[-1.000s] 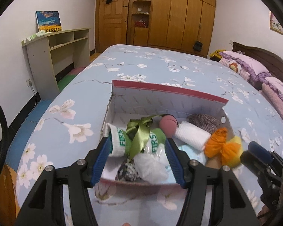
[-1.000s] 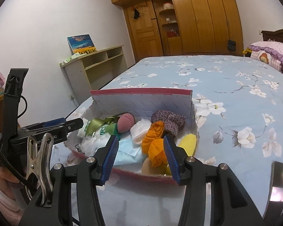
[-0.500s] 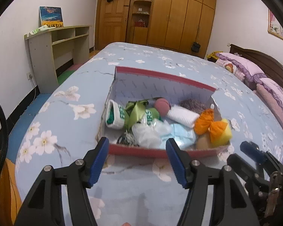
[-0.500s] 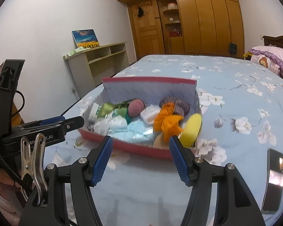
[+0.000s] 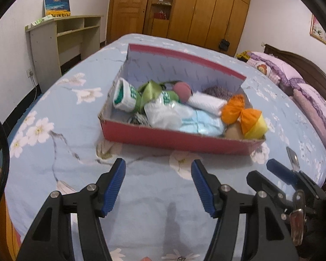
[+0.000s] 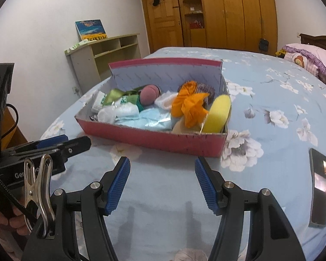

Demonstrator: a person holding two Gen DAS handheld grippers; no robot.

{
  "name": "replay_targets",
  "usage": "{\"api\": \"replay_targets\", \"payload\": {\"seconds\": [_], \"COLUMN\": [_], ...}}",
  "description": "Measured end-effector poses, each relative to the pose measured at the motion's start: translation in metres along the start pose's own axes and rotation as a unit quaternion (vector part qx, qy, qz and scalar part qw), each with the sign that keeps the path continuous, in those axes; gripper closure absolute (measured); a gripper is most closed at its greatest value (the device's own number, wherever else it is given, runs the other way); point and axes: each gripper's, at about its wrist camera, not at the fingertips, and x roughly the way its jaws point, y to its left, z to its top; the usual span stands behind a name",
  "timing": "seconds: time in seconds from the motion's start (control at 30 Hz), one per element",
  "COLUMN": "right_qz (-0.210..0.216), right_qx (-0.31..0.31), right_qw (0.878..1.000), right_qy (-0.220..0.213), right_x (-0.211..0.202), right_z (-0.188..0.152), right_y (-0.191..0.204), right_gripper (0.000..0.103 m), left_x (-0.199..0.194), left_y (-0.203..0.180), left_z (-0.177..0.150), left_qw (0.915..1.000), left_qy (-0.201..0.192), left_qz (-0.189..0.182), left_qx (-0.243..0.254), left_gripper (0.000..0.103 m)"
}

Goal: Organize soft objects

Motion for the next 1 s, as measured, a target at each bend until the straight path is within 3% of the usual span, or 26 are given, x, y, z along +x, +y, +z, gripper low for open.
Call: {"api": "replay_targets", "payload": {"seconds": [1.0], "right_qz": [-0.044], "right_qx": [0.046], "right_qw": [0.996], "right_qy": [0.066], "right_x": [0.046], "right_z": [-0.027], "right_y": [-0.02], "right_gripper": [0.039], "left_x": [0.045], "left_y": [0.007], "left_z": [-0.024], "left_qw": [0.999], "left_qy": [0.041], "left_qz": [0.007], "left_qx": [0.013], "left_gripper": [0.036]}}
